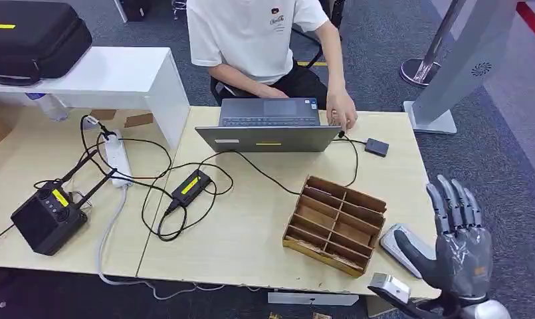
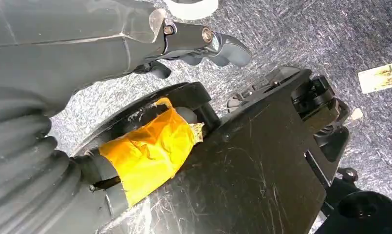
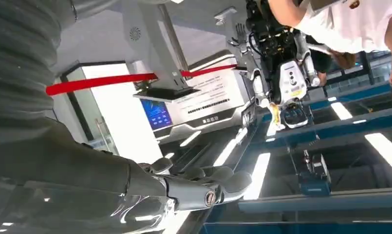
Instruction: Pass the card to the sensor for recognition and then transmit it.
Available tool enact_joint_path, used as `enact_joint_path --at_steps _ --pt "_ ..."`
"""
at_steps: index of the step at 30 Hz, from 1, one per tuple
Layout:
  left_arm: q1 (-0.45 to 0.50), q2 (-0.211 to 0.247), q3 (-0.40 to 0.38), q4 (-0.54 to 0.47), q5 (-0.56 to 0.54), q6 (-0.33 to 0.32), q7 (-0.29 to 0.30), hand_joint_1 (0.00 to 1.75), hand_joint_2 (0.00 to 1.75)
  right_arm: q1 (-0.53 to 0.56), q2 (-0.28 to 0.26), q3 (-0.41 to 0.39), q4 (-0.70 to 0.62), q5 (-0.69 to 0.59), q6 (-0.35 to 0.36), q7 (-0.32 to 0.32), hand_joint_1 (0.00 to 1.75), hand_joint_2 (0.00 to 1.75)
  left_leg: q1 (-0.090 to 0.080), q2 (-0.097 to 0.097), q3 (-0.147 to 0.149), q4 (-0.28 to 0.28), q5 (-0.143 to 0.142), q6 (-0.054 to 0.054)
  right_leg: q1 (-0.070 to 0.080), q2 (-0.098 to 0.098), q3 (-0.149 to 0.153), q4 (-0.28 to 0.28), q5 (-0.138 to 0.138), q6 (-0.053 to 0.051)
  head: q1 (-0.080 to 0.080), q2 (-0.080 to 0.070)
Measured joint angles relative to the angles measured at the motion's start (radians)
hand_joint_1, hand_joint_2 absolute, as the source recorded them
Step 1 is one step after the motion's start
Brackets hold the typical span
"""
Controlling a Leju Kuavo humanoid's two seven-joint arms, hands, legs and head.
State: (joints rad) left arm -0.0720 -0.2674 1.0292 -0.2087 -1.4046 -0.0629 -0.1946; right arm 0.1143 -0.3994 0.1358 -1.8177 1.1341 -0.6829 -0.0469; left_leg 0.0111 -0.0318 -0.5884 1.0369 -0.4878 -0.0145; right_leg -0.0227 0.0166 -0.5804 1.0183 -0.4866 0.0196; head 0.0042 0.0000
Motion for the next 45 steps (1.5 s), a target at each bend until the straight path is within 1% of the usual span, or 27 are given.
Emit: enact_joint_path --at_steps 3,9,11,17,21,24,25,28,30,35,39,43,45 --pt "0.0 0.0 0.003 0.0 0.006 0.001 0.0 0.0 1.75 0.018 0.0 -0.006 -0.01 0.0 0.008 -0.009 0.0 1.75 0.0 0.0 0.0 0.0 0.0 0.0 0.0 0.0 0.0 0.0 0.0 0.0 0.0 0.0" --pt "0.0 0.0 0.011 0.0 0.009 0.005 0.003 0.0 1.75 0.037 0.0 -0.006 -0.014 0.002 0.073 -0.006 0.0 1.75 0.0 0.001 0.0 0.0 0.0 0.0 0.0 0.001 0.0 0.0 0.0 0.0 0.0 0.0" --pt "0.0 0.0 0.013 0.001 0.012 0.005 0.003 0.0 1.75 0.038 0.0 -0.003 -0.011 0.003 0.08 -0.006 0.0 1.75 0.0 0.0 0.0 0.0 0.0 0.0 0.0 0.001 0.0 0.0 0.0 0.0 0.0 0.0" --pt "0.0 0.0 0.019 0.003 0.02 0.007 0.003 0.0 1.75 0.062 0.0 0.024 -0.015 0.037 0.08 0.013 0.0 1.75 0.0 0.0 0.0 0.0 0.0 0.0 0.0 0.0 0.0 0.0 0.0 0.0 0.0 0.0" --pt "0.0 0.0 0.034 0.003 0.048 0.011 -0.002 0.0 1.75 0.131 -0.002 0.043 -0.062 0.053 0.054 0.035 0.0 1.75 0.0 0.0 0.0 0.0 -0.001 0.0 0.0 0.0 0.0 0.0 -0.001 0.0 0.0 0.0" --pt "0.0 0.0 0.05 0.005 0.07 0.013 -0.007 0.0 1.75 0.204 -0.004 0.076 -0.107 0.099 0.016 0.074 0.0 1.75 0.0 0.0 0.0 0.0 -0.002 -0.001 0.0 0.0 0.0 0.0 -0.002 -0.001 0.0 0.0" --pt "0.0 0.0 0.058 0.006 0.079 0.017 -0.007 0.0 1.75 0.228 -0.004 0.096 -0.124 0.125 0.002 0.098 0.0 1.75 0.0 0.0 0.0 0.0 -0.002 -0.001 0.0 0.0 0.0 0.0 -0.002 -0.001 0.0 0.0" --pt "0.0 -0.002 0.075 0.006 0.094 0.022 -0.008 0.0 1.75 0.282 -0.004 0.153 -0.159 0.174 -0.006 0.162 0.0 1.75 0.0 0.0 0.0 -0.001 -0.003 -0.001 0.0 0.0 0.0 0.0 -0.003 -0.001 0.0 0.0" --pt "0.0 -0.004 0.087 0.006 0.1 0.029 -0.008 0.0 1.75 0.306 -0.004 0.19 -0.175 0.18 -0.006 0.183 0.0 1.75 0.0 0.001 0.001 -0.001 -0.003 -0.001 0.0 0.0 0.0 0.0 -0.003 -0.002 0.0 0.0" --pt "0.0 -0.008 0.101 0.006 0.105 0.034 -0.008 0.0 1.75 0.343 0.008 0.264 -0.19 0.166 -0.008 0.203 0.0 1.75 0.0 0.001 0.001 -0.001 -0.003 -0.002 0.0 0.001 0.0 0.0 -0.003 -0.002 0.0 0.0" --pt "-0.001 -0.009 0.109 0.006 0.101 0.037 -0.008 0.0 1.75 0.338 0.035 0.31 -0.164 0.114 -0.012 0.21 0.0 1.75 0.0 0.001 0.001 -0.001 -0.003 -0.002 0.0 0.001 0.001 0.0 -0.003 -0.002 0.0 0.0" --pt "-0.001 -0.009 0.109 0.006 0.098 0.037 -0.007 0.0 1.75 0.327 0.058 0.33 -0.14 0.1 -0.019 0.209 0.0 1.75 0.0 0.002 0.002 -0.001 -0.003 -0.002 0.0 0.001 0.001 0.0 -0.003 -0.002 0.0 0.0" --pt "-0.001 -0.009 0.109 0.006 0.095 0.037 -0.006 0.0 1.75 0.321 0.082 0.331 -0.122 0.085 -0.019 0.192 0.0 1.75 0.0 0.002 0.002 -0.001 -0.003 -0.002 0.0 0.002 0.001 0.0 -0.003 -0.002 0.0 0.0"
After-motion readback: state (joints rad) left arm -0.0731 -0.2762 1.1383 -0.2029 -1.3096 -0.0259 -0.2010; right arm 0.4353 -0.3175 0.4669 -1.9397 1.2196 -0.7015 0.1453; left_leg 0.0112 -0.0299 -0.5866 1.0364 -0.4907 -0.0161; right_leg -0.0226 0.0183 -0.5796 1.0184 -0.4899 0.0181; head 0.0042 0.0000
